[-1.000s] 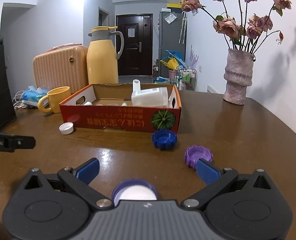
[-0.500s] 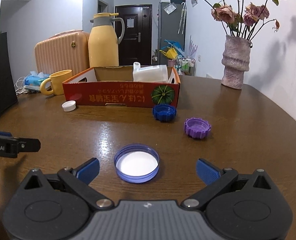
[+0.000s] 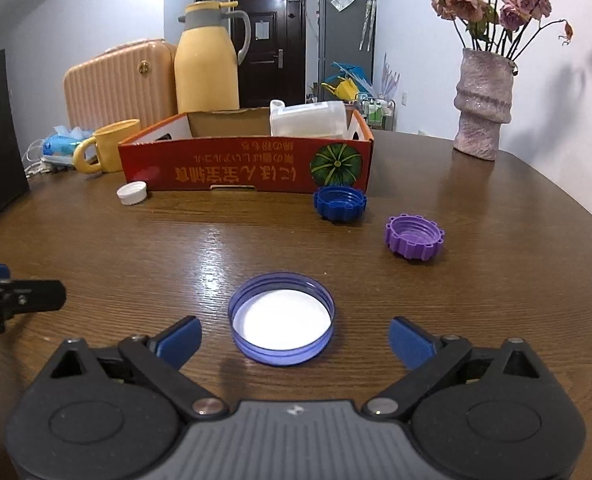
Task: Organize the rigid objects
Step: 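Grasp the blue-rimmed white lid with the right gripper and lift it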
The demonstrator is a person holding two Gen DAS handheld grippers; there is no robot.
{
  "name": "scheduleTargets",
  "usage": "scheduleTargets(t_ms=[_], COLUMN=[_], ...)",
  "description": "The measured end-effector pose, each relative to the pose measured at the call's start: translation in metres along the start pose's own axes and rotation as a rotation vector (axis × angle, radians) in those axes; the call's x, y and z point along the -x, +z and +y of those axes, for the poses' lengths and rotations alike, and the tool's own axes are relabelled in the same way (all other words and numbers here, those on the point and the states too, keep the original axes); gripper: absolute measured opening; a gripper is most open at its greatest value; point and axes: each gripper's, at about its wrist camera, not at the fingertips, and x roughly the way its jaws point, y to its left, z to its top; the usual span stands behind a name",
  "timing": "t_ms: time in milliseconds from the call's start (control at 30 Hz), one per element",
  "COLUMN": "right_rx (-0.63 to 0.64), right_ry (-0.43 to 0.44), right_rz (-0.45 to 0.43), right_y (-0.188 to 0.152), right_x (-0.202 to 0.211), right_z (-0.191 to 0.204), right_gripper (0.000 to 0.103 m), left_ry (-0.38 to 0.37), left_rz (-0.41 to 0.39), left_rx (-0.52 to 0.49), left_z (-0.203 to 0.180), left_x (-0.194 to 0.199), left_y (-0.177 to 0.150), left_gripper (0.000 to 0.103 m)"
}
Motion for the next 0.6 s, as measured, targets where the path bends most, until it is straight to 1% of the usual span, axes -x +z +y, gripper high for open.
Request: scheduleTargets(t_ms=[200,267,400,500,533,567,600], right_rx=[0.004,-0.001,-0.004,0.001,0.002,0.003,0.003], right_ry=[-0.012,-0.013,-0.005,0.002,0.005,0.007,0.011], right_rz=[0.014,0.020,0.039,0.048,0.042,0.040,0.036], right_y=[0.005,0.007,0.007,0.005,0.005,0.005,0.006], right_x=[-0.017,-0.021,-0.029,-0.033,-0.033,-0.033,-0.032], right_z=[0.003,0.003,0.003,0.004,0.005,0.005,0.005], right_gripper=[0.094,0.088,0.083,0.077,0.070,0.065,0.065], left_ry=[0.001,-0.002,-0.003,-0.006,-0.006,-0.007,-0.008], left_rz=[0.009,0.011,0.015,0.017,0.018,0.018,0.019], left_rx=[0.011,0.015,0.016,0.020,0.019,0.019,0.019], left_z=[0.003,0.004,0.003,0.003,0.003,0.003,0.003], left_x=[-0.003,-0.004,-0.005,-0.006,-0.006,-0.006,-0.006], left_y=[-0.002,-0.002,-0.003,-0.003,-0.003,-0.004,-0.004], left_gripper=[0.103,0.103,0.103,0.103,0.103,0.103,0.103])
